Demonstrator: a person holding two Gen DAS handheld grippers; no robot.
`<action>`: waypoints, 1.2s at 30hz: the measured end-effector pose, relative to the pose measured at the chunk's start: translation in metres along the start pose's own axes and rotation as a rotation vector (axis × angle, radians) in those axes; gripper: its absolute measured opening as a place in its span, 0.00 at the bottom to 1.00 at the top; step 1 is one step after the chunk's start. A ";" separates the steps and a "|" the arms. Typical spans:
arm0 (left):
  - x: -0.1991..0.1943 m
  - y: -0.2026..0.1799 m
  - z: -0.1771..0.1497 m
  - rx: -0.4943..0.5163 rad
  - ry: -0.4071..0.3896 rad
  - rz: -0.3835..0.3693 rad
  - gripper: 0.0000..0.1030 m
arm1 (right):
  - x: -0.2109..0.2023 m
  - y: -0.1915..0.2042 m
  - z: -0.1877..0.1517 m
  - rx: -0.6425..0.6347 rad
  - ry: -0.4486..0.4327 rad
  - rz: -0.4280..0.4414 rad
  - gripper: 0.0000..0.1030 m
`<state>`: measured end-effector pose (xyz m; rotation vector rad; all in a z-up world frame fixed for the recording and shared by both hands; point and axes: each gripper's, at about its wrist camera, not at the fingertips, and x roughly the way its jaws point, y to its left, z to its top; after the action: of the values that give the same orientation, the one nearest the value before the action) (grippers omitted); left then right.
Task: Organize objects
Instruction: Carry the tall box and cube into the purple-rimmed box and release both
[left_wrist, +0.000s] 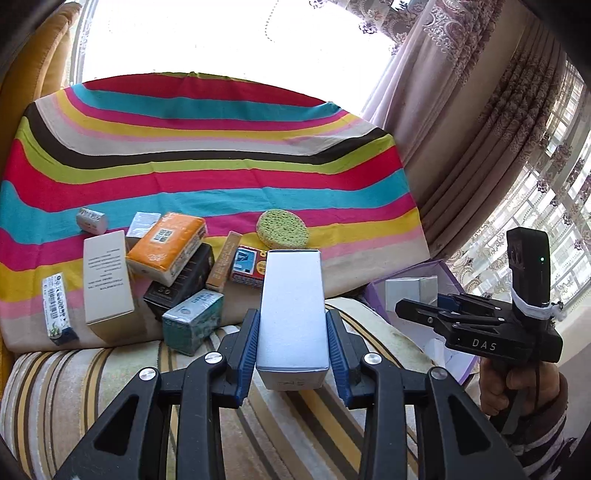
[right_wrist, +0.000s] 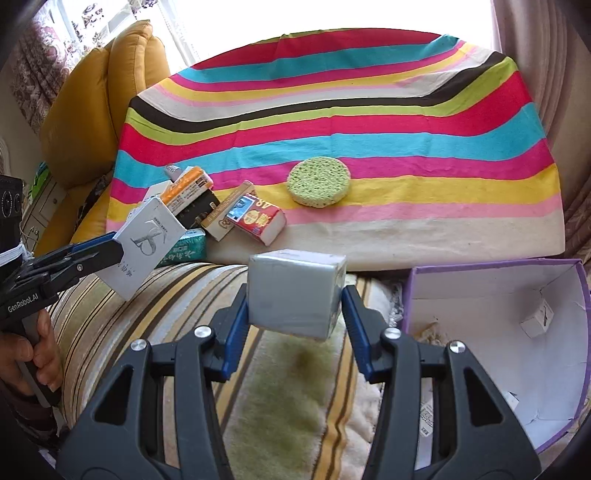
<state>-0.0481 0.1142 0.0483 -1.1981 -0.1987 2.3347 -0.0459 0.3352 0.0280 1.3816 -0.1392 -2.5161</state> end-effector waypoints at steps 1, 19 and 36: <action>0.003 -0.007 0.001 0.008 0.007 -0.013 0.36 | -0.003 -0.007 -0.003 0.015 -0.004 -0.006 0.51; 0.075 -0.127 0.012 0.204 0.151 -0.195 0.36 | -0.051 -0.134 -0.033 0.226 -0.065 -0.279 0.51; 0.132 -0.192 0.038 0.270 0.166 -0.253 0.38 | -0.068 -0.173 -0.046 0.289 -0.077 -0.430 0.52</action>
<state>-0.0712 0.3493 0.0432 -1.1509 0.0224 1.9621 -0.0047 0.5218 0.0216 1.5606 -0.2538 -3.0025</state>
